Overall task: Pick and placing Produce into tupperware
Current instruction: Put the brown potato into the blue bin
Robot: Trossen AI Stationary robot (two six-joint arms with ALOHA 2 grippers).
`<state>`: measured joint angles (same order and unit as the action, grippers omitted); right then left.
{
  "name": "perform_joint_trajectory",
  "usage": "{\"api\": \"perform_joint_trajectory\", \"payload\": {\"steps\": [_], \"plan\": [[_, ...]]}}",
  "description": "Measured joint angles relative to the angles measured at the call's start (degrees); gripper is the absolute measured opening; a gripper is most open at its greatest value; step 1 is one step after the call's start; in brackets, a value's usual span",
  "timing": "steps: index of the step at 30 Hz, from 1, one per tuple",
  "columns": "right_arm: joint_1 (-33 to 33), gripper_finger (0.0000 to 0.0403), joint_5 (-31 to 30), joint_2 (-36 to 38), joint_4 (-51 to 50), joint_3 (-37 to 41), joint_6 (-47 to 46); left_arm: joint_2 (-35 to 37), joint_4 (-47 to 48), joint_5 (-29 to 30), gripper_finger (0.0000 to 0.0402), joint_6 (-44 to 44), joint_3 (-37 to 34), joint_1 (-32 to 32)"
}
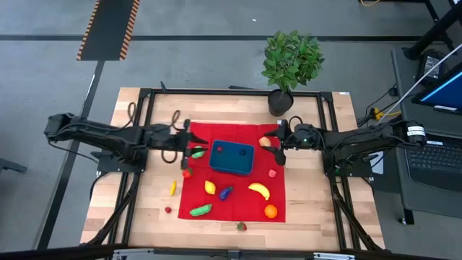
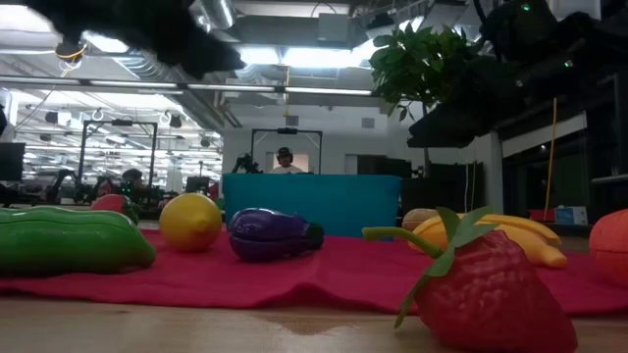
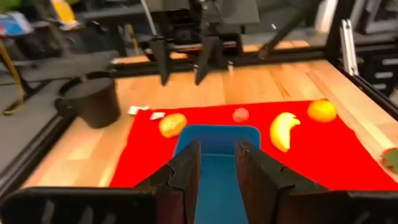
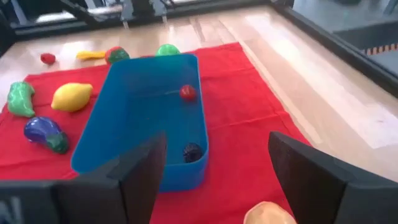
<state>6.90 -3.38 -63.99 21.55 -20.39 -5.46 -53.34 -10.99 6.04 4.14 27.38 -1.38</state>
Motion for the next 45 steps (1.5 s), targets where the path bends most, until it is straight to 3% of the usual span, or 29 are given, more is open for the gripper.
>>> {"api": "perform_joint_trajectory", "payload": {"steps": [8,15,26,36,45], "plan": [[0.02,0.0283,-0.16,0.0,-24.3,-12.91,-0.52,10.61,-0.76,0.9,0.0114,-2.12,-9.83,-0.16],[0.01,0.0283,-0.18,0.0,-48.0,-24.62,-7.09,15.9,-0.57,1.94,0.0125,-2.07,-14.74,0.05],[3.45,0.0283,0.12,-6.08,-50.84,-25.83,-7.66,17.81,-0.45,2.78,0.012,-2.18,-16.47,1.0],[8.64,0.0283,5.11,-15.9,-49.29,-25.83,-5.19,17.72,-0.43,2.73,0.0102,-2.25,-16.47,1.0],[10.19,0.0283,9.07,-19.31,-46.19,-25.83,-3.27,17.72,-0.4,2.69,0.0088,-2.25,-16.47,1.0]]}}
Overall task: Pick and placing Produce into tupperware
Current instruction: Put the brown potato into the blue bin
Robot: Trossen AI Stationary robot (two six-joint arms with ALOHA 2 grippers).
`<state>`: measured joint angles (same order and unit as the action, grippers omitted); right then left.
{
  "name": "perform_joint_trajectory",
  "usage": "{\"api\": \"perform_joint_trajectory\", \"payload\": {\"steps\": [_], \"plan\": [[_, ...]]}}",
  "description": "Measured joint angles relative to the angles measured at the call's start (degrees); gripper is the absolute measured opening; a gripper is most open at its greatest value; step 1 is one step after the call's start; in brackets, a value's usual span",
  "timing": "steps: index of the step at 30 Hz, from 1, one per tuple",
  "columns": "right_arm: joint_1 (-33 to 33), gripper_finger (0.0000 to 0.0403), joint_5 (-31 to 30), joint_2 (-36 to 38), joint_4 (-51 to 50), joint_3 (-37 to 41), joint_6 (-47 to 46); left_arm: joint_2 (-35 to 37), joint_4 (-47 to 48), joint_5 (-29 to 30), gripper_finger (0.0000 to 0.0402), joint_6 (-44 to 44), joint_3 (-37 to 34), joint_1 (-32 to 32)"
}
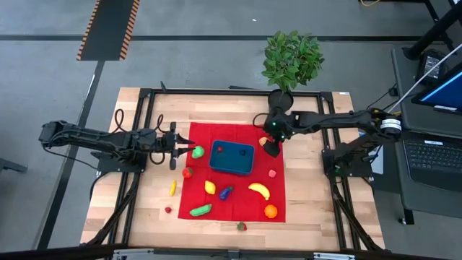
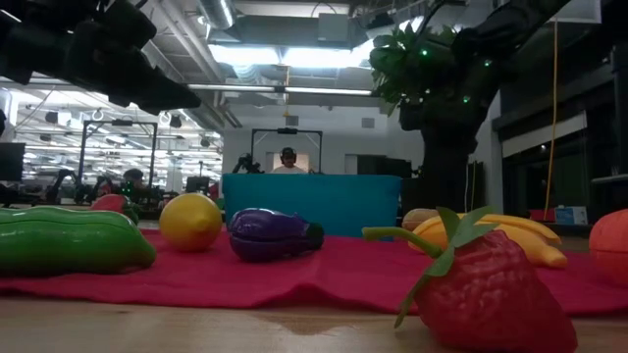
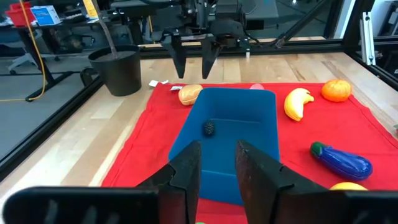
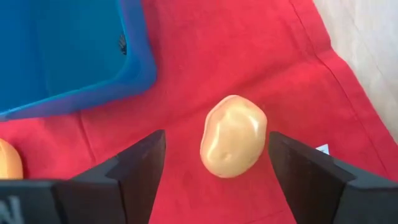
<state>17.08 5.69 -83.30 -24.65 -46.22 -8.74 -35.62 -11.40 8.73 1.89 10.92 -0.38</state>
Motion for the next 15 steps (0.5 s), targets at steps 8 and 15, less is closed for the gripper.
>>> {"api": "perform_joint_trajectory", "payload": {"steps": [8,15], "plan": [[0.0,0.0283,-0.11,-3.38,2.23,0.02,1.82,0.0,0.2,0.0,0.0076,0.0,0.0,0.0],[0.02,0.0283,-2.64,-6.47,3.28,0.02,3.17,0.0,0.26,-0.02,0.0067,0.0,0.02,0.0]]}}
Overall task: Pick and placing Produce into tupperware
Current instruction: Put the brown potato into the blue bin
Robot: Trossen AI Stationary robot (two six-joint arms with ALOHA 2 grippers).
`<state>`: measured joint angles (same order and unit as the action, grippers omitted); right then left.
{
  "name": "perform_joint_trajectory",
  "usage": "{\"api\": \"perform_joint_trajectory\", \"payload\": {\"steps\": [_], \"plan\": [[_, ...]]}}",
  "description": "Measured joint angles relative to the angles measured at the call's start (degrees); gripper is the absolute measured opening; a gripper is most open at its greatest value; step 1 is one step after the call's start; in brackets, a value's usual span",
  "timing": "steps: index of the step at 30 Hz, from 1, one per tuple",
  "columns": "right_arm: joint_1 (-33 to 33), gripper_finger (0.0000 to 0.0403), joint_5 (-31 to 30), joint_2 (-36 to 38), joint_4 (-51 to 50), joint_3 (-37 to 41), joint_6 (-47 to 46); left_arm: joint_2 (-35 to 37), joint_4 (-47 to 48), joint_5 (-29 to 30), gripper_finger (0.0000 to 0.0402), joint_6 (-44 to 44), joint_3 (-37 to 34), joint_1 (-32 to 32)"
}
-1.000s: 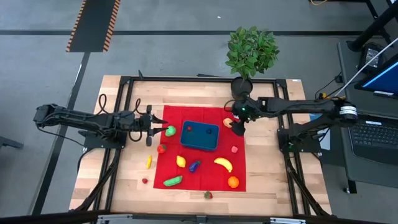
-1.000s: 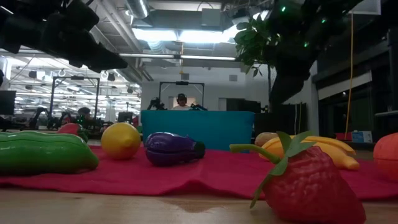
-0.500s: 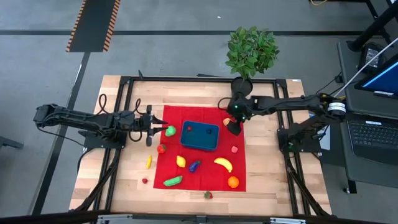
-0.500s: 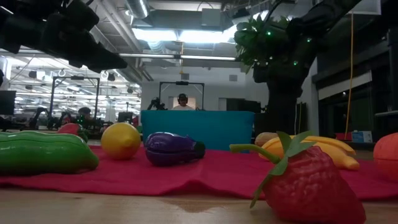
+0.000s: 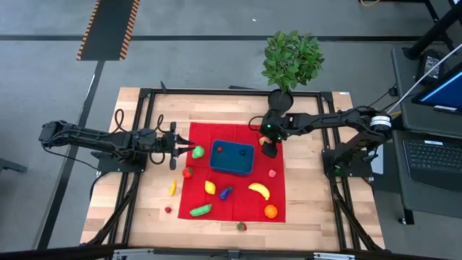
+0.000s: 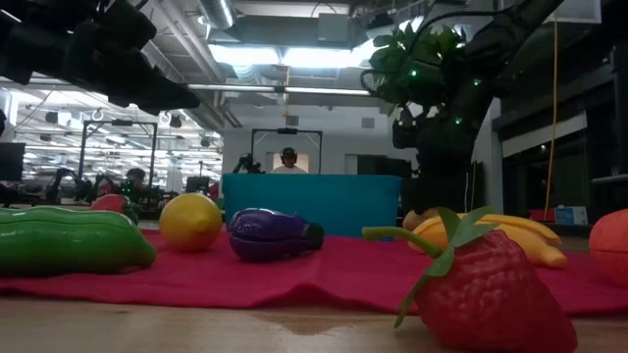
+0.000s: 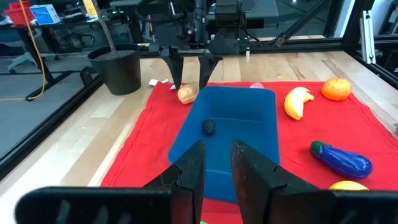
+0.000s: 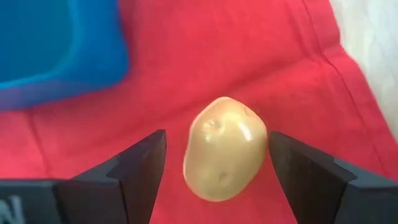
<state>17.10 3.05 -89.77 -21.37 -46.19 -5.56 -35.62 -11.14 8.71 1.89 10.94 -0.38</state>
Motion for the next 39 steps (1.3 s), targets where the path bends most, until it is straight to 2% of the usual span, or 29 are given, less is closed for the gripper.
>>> {"api": "perform_joint_trajectory", "payload": {"steps": [12,25,28,36,39], "plan": [[0.0,0.0283,0.0,-4.28,1.08,0.0,0.22,0.0,0.02,0.0,0.0049,-0.02,0.0,0.0],[0.15,0.0281,0.0,-4.4,2.61,0.0,-0.07,0.0,0.02,0.0,0.0025,-0.02,0.02,0.0],[0.15,0.0268,0.0,-4.4,2.38,0.0,-0.15,0.0,0.04,0.0,0.002,-0.02,0.02,0.0],[0.15,0.02,0.0,-4.35,2.36,0.0,-0.28,0.0,0.04,0.0,0.0006,-0.02,0.02,0.0],[0.15,0.0198,-0.01,-4.34,2.36,0.0,-0.97,0.0,0.04,0.0,0.0001,-0.02,0.04,0.0]]}}
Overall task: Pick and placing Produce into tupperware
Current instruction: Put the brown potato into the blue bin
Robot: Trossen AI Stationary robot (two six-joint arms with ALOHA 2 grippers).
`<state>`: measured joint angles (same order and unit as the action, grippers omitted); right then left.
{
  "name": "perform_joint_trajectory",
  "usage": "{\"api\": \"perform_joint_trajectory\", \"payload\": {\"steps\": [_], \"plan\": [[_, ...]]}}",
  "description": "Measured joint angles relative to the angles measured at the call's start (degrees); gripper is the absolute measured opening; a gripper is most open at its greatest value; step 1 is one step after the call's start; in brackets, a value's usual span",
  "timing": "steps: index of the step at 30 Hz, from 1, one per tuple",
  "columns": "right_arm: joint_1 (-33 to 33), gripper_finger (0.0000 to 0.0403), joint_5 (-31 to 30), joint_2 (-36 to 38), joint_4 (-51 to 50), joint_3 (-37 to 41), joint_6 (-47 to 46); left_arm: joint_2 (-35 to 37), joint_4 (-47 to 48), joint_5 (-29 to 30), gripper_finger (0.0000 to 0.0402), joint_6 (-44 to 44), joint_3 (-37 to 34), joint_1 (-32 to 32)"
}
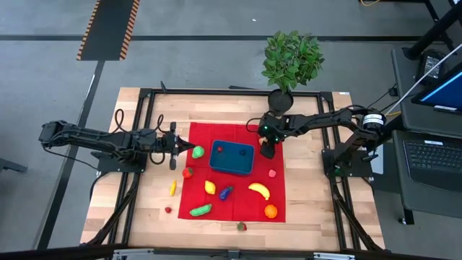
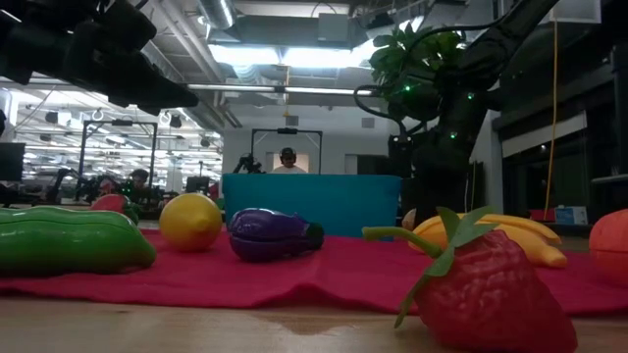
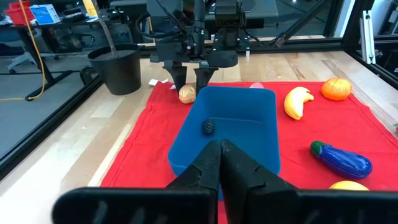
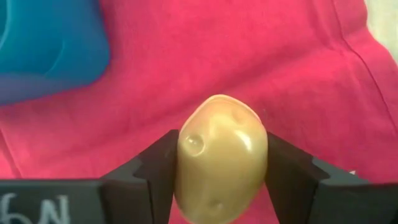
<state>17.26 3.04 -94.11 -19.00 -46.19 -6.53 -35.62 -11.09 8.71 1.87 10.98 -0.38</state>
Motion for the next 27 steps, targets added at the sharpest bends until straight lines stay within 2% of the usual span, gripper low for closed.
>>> {"api": "perform_joint_trajectory", "payload": {"steps": [12,27], "plan": [[0.17,0.0198,0.08,0.2,-1.21,-0.27,-1.1,0.0,0.0,0.0,0.0025,-0.24,0.0,0.0],[0.2,0.0199,0.05,0.2,-16.95,-14.66,2.57,0.0,0.0,0.0,0.0059,-0.24,0.0,0.0]]}}
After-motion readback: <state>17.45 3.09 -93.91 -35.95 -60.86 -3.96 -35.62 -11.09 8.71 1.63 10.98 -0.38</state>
